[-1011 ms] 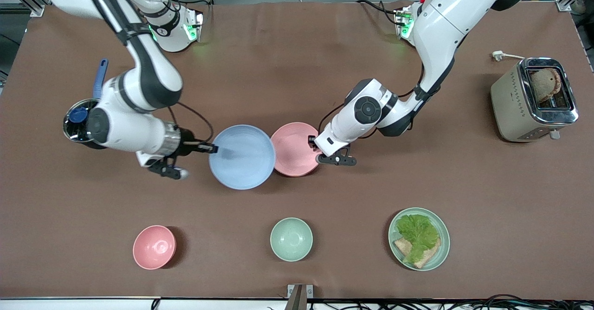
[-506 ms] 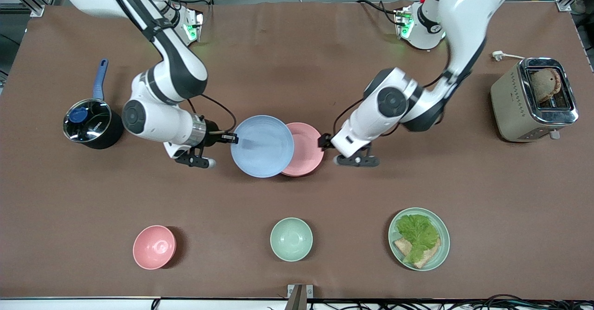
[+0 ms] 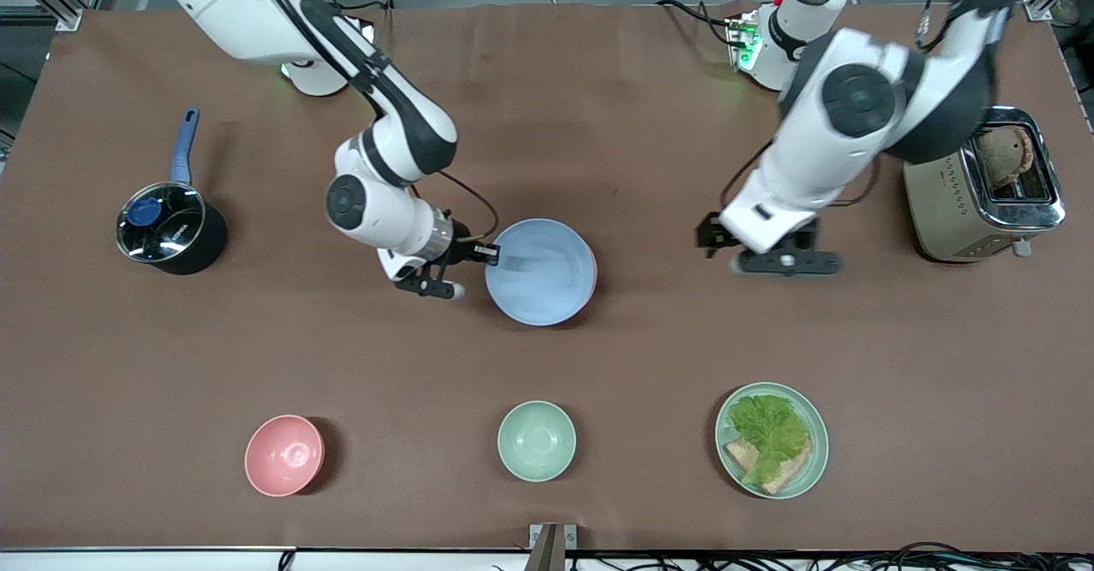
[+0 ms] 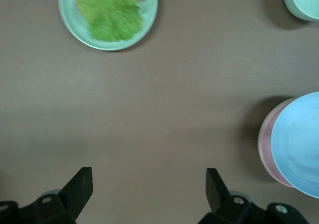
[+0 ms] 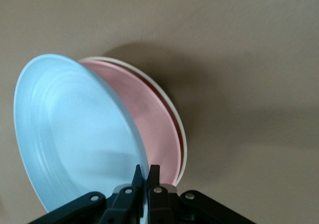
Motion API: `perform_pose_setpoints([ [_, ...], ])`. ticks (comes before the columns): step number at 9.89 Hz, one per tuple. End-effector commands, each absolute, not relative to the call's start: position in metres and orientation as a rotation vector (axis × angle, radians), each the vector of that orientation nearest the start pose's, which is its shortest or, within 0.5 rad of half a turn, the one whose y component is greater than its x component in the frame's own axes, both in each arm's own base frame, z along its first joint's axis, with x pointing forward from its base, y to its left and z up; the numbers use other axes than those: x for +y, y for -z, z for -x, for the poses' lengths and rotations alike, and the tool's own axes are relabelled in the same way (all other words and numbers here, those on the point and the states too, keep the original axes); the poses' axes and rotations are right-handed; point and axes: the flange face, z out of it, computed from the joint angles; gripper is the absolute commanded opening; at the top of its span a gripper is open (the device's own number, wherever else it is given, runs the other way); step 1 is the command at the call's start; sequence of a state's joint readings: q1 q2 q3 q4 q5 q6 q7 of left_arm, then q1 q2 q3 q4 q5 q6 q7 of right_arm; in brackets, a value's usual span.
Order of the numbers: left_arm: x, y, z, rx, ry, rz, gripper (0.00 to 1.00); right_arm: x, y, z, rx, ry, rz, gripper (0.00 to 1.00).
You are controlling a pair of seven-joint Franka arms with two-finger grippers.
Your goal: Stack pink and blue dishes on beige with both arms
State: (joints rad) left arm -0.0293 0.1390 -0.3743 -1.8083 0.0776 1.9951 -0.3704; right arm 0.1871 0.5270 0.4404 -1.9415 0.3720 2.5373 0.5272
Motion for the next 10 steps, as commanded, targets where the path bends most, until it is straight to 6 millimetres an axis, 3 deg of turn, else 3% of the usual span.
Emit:
perform_pose_setpoints([
  [1,-0.178,-0.501,-0.549,0.168,0.079,3.132,1.00,0.360,-0.247,-0.520,0.374,-0.224,2.693,0.03],
  [5,-0.095,-0.577,-0.528,0.119,0.095,3.104,1.00,0.355,-0.233,-0.509,0.364,-0.251,2.717,0.05],
  [6,-0.079,-0.595,-0.520,0.104,0.136,3.105,1.00,0.355,-0.232,-0.508,0.364,-0.253,2.718,0.15],
  [7,-0.065,-0.611,-0.509,0.120,0.140,3.120,1.00,0.354,-0.232,-0.509,0.366,-0.255,2.717,0.60],
  [8,-0.051,-0.621,-0.504,0.137,0.156,3.137,1.00,0.354,-0.233,-0.509,0.365,-0.254,2.718,1.00],
  [9,-0.047,-0.628,-0.504,0.164,0.173,3.136,1.00,0.355,-0.245,-0.512,0.353,-0.228,2.717,1.00],
  [10,-0.048,-0.643,-0.507,0.164,0.202,3.136,1.00,0.349,-0.274,-0.518,0.330,-0.163,2.723,1.00],
])
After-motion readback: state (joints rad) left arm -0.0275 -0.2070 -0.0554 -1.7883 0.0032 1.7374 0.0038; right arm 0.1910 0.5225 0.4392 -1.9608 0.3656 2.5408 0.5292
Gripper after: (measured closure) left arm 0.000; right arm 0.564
